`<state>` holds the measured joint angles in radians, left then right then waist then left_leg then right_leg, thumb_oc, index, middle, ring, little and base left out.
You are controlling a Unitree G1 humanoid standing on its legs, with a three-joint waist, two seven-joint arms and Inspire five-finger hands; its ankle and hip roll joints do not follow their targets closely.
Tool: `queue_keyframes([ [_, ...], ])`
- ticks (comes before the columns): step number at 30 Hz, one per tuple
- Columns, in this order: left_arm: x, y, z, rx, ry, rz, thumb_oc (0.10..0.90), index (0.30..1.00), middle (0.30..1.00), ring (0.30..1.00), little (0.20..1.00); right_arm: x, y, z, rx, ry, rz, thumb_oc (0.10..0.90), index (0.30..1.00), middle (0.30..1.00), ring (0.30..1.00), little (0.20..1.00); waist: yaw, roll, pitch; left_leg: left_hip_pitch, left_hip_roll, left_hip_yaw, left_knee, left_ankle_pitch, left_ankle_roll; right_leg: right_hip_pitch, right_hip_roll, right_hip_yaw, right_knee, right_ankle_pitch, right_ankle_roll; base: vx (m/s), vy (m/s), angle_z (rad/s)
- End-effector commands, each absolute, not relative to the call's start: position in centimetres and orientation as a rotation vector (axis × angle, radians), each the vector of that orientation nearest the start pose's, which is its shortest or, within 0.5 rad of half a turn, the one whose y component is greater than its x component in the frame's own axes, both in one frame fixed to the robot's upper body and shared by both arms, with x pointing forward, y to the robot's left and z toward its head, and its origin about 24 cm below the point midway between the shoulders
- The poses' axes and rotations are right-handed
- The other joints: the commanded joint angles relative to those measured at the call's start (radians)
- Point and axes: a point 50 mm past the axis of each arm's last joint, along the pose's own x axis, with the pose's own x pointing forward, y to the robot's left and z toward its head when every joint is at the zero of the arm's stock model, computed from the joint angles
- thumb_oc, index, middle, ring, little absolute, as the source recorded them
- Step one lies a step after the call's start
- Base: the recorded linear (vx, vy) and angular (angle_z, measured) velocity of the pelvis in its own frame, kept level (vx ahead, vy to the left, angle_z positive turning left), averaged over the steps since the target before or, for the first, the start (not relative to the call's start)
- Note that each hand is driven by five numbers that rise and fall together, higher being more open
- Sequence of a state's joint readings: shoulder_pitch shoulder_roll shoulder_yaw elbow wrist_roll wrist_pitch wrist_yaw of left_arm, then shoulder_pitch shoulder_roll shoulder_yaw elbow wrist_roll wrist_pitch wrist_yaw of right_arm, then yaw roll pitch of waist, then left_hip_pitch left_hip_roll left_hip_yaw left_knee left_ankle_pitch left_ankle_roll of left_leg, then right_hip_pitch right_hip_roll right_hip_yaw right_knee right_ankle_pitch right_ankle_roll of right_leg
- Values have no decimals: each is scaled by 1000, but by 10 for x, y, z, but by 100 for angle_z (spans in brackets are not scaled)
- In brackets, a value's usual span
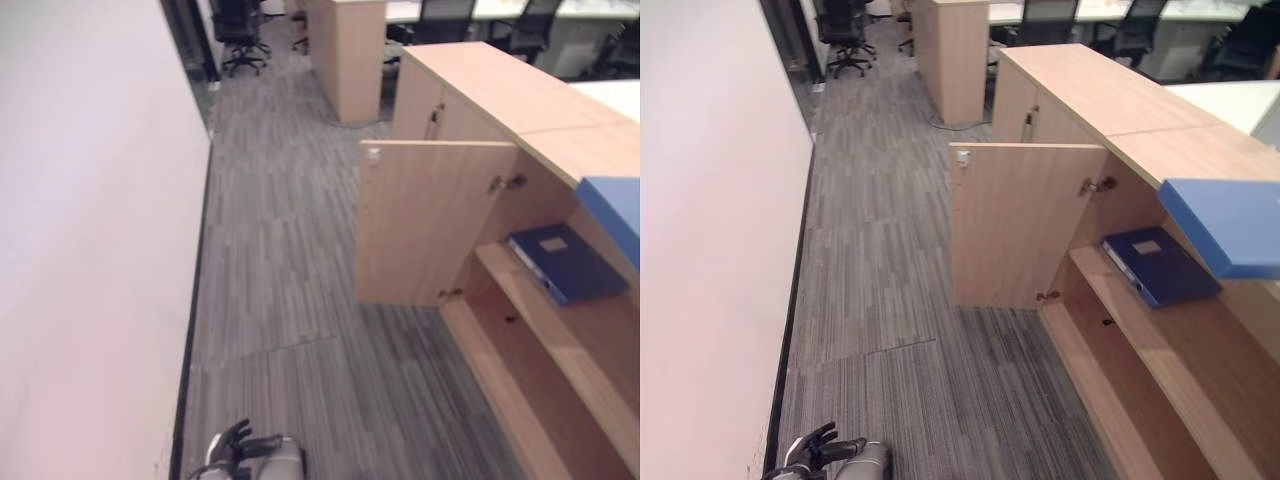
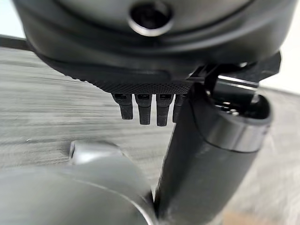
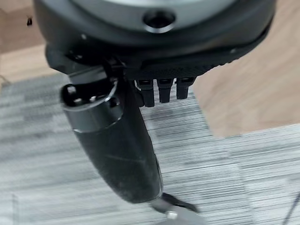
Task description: Put the empty folder in the office cabinet
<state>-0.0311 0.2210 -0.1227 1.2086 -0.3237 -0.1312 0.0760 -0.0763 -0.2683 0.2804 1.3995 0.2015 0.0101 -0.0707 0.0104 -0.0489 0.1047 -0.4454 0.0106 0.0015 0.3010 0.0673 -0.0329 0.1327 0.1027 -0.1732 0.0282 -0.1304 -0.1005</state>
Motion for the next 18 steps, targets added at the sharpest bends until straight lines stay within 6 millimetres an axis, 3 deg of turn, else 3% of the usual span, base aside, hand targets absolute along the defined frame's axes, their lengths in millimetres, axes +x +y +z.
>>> queue_keyframes([
  [1,73,243,-161,91,1170,343,800,900,900,900,900,79,-264,-158,-300,1305,-208,800,900,900,900,900,77,43,40,148,29,-164,-293,128,-46,-2,-106,96,71,-51,106,401,152,-69],
  [3,68,242,-163,88,1189,341,800,900,900,900,900,79,-263,-158,-308,1308,-193,800,900,900,900,900,81,49,33,189,30,-191,-347,125,-45,10,-103,112,73,-62,114,350,167,-109],
  [4,60,238,-166,89,1222,335,800,900,900,900,900,74,-260,-160,-294,1319,-192,800,900,900,900,900,78,56,-8,232,30,-196,-349,143,-51,48,-132,129,48,-64,142,411,253,-129],
  [5,58,238,-166,90,1231,330,800,900,900,900,900,73,-259,-160,-289,1324,-190,800,900,900,900,900,79,54,-23,244,23,-184,-345,132,-45,54,-149,138,37,-59,153,655,468,-97],
  [6,54,240,-166,117,1249,310,800,900,900,900,900,67,-254,-163,-285,1353,-163,800,900,900,900,900,78,49,-59,272,3,-150,-344,103,-24,60,-197,149,24,-42,185,343,285,-54],
  [10,52,243,-166,143,1264,300,800,900,900,900,900,70,-249,-164,-271,1346,-151,800,900,900,900,900,77,46,-82,301,-30,-121,-338,62,7,47,-240,164,43,-20,219,217,218,-85],
  [13,44,246,-167,160,1297,290,800,900,900,900,900,74,-244,-164,-257,1329,-134,800,900,900,900,900,68,48,-96,337,-66,-98,-343,24,44,10,-283,174,111,11,250,147,211,29],
  [15,44,246,-167,160,1297,290,800,900,900,900,900,74,-244,-164,-257,1329,-134,800,900,900,900,900,69,48,-96,337,-66,-97,-343,24,44,10,-283,175,112,11,250,63,122,-9],
  [17,37,248,-167,171,1321,286,800,900,900,900,900,78,-241,-164,-242,1313,-128,800,900,900,900,900,51,57,-87,377,-90,-67,-357,1,71,-55,-325,164,216,99,262,89,202,-2],
  [18,37,248,-167,171,1321,286,800,900,900,900,900,78,-241,-164,-242,1313,-128,800,900,900,900,900,51,57,-87,378,-90,-67,-357,1,71,-55,-326,164,216,99,262,48,119,-5],
])
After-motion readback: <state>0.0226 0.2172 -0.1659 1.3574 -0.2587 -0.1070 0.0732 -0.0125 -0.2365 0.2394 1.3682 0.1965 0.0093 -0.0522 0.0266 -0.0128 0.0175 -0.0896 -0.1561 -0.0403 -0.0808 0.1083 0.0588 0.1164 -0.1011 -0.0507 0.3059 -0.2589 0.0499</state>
